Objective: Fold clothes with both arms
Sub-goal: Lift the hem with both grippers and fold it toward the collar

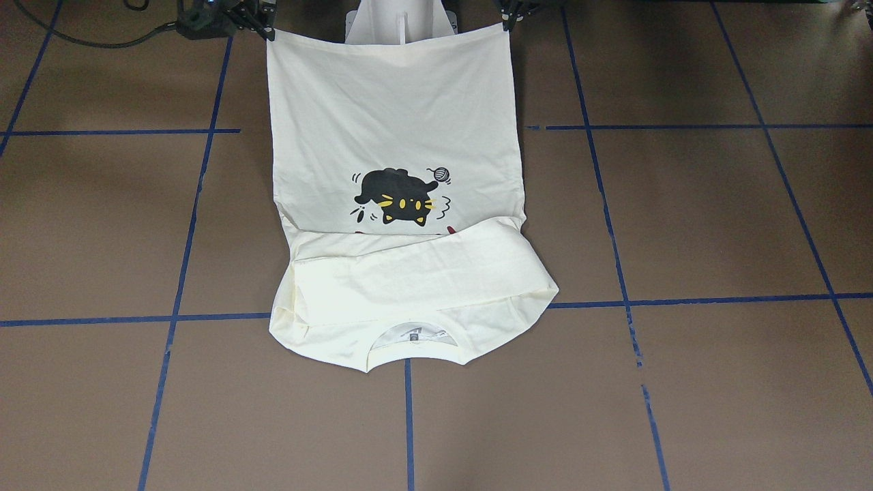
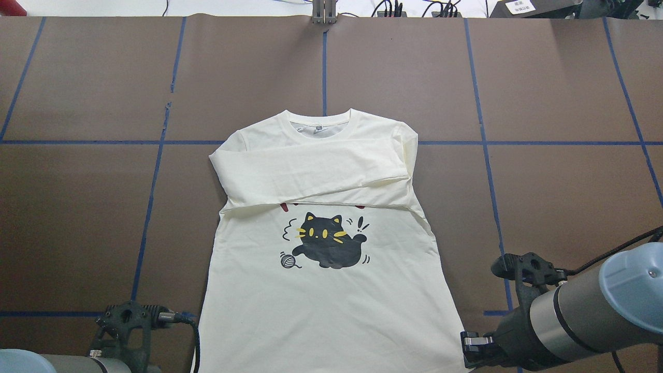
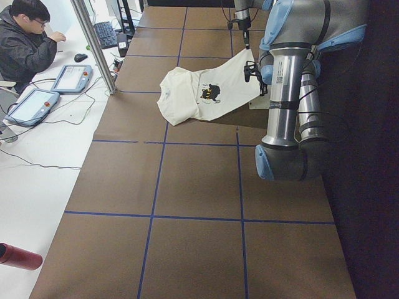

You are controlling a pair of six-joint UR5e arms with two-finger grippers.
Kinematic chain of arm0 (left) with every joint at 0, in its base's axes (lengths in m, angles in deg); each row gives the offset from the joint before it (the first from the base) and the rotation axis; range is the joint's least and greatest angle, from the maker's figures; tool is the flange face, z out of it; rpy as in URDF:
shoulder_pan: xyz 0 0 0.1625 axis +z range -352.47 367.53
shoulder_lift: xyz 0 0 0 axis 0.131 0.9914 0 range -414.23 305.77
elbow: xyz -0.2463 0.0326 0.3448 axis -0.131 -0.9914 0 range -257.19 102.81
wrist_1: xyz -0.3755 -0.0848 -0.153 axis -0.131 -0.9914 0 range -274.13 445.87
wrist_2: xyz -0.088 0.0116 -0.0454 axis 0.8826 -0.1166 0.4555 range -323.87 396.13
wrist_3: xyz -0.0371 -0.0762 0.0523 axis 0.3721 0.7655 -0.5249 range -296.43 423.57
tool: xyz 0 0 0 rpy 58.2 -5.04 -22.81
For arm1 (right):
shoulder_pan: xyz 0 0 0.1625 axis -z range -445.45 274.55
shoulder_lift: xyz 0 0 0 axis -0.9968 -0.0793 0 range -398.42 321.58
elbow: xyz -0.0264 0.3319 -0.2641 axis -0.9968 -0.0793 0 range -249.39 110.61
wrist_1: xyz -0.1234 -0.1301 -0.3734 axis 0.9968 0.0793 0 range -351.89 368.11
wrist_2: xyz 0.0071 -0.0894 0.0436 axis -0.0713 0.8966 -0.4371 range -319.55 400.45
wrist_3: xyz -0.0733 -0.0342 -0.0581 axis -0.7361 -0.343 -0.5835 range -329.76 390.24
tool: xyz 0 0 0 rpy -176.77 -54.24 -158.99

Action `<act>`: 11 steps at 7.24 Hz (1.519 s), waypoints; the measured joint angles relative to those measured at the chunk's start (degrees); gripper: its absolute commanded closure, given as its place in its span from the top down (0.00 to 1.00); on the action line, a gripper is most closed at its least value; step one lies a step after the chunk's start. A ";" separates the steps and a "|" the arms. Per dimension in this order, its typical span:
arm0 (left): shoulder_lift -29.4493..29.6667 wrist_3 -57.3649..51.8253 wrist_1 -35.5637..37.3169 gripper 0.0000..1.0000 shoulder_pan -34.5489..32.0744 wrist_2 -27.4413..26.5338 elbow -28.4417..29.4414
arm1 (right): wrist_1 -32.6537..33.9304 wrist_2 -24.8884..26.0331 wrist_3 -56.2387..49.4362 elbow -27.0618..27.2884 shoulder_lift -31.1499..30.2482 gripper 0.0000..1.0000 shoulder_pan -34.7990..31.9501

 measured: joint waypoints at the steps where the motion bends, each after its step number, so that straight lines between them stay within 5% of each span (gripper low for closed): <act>1: 0.28 -0.07 -0.07 0.00 -1.41 0.70 0.07 | 0.00 0.10 -0.35 -1.18 1.79 0.00 -2.03; 6: 2.27 -10.36 -0.05 0.00 -21.13 7.14 4.64 | -0.17 -1.85 -9.79 -13.18 12.06 0.00 -19.95; 11: 16.09 -16.08 -0.13 0.00 -39.45 9.71 24.01 | -0.16 -1.68 -10.86 -29.37 25.59 0.00 -29.44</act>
